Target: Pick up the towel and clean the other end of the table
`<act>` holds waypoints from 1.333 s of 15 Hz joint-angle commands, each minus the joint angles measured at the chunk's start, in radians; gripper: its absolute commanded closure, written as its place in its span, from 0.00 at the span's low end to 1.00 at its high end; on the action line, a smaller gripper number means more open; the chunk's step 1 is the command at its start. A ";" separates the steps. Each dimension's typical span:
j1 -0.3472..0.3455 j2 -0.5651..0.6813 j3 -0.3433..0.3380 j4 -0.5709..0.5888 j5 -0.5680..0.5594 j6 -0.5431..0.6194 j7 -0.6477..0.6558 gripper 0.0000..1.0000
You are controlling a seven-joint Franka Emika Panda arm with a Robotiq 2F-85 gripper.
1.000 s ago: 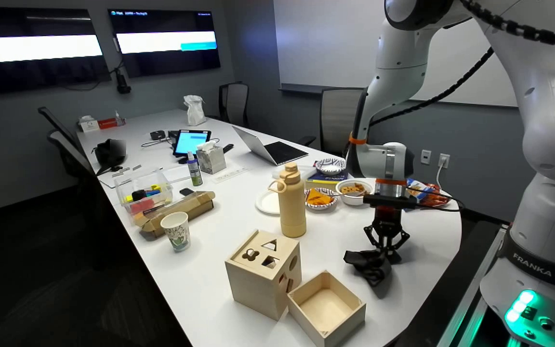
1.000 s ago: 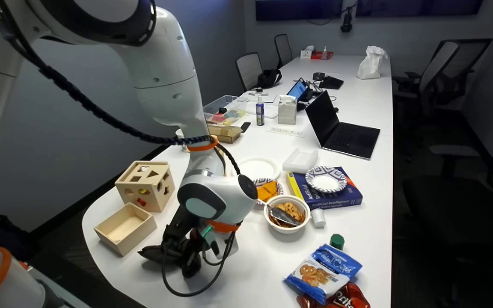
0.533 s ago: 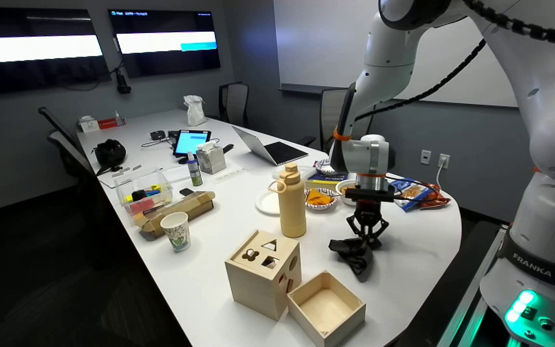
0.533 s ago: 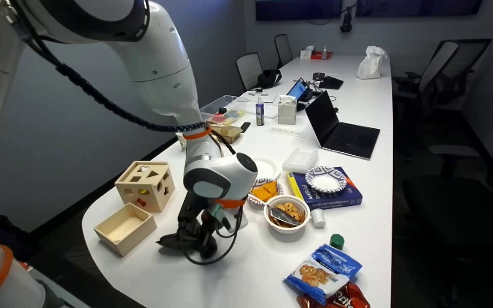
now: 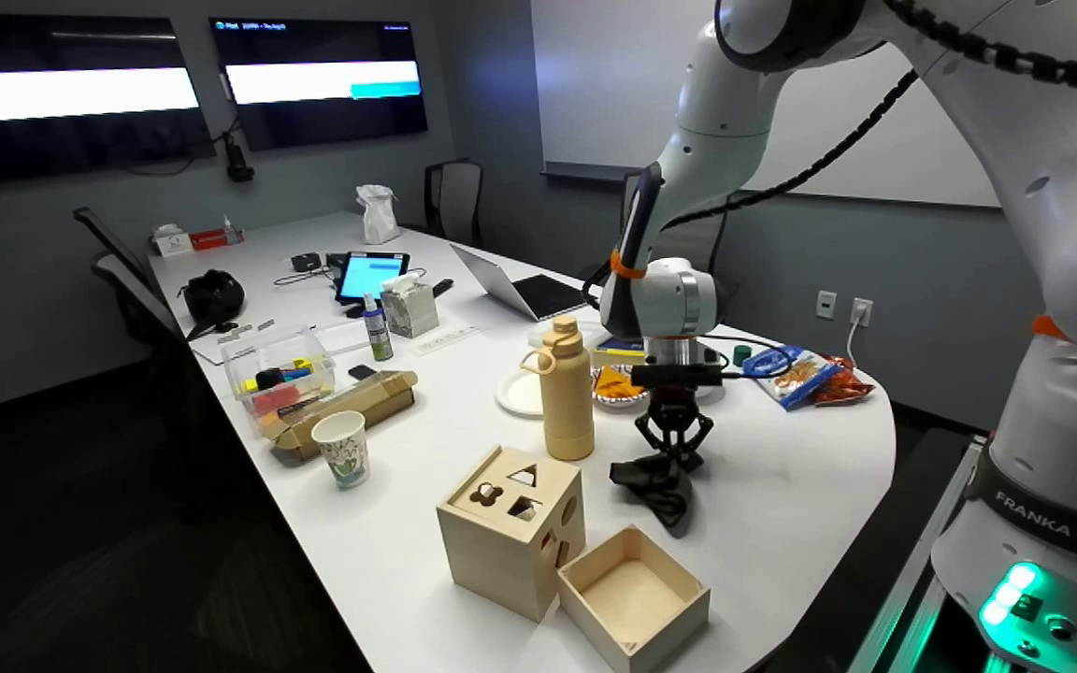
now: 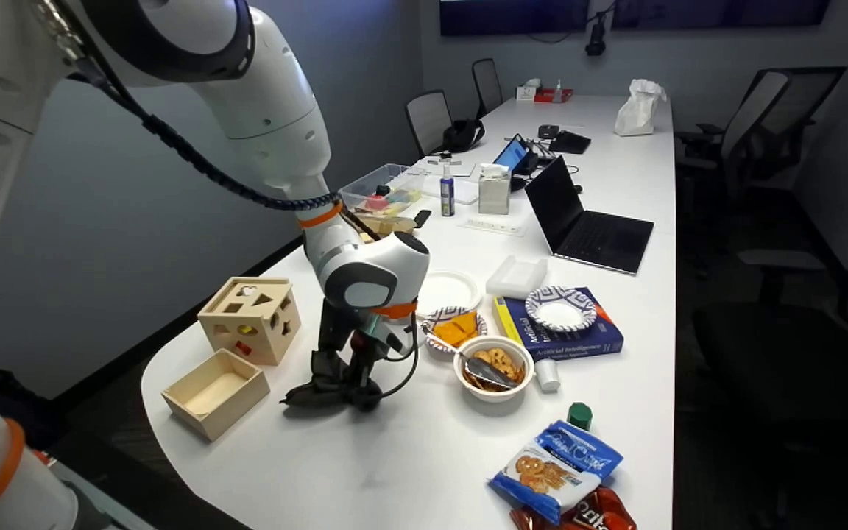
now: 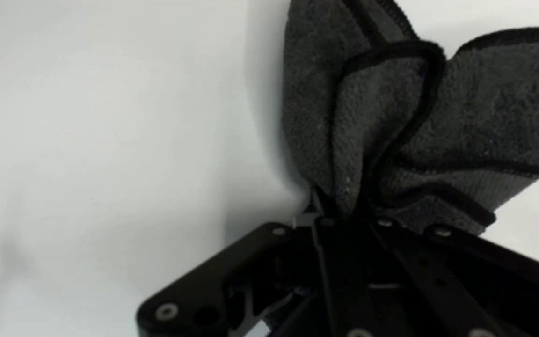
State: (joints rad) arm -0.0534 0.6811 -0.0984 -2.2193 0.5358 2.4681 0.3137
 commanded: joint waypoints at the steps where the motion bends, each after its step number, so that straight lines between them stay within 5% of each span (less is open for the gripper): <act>1: -0.022 0.073 0.043 0.051 -0.036 0.002 -0.014 0.98; 10: -0.090 0.022 0.002 -0.016 -0.014 0.033 -0.003 0.98; 20: -0.161 0.054 0.028 0.071 0.051 0.142 -0.005 0.98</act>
State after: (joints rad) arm -0.2074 0.6813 -0.0843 -2.2030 0.5646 2.5551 0.3083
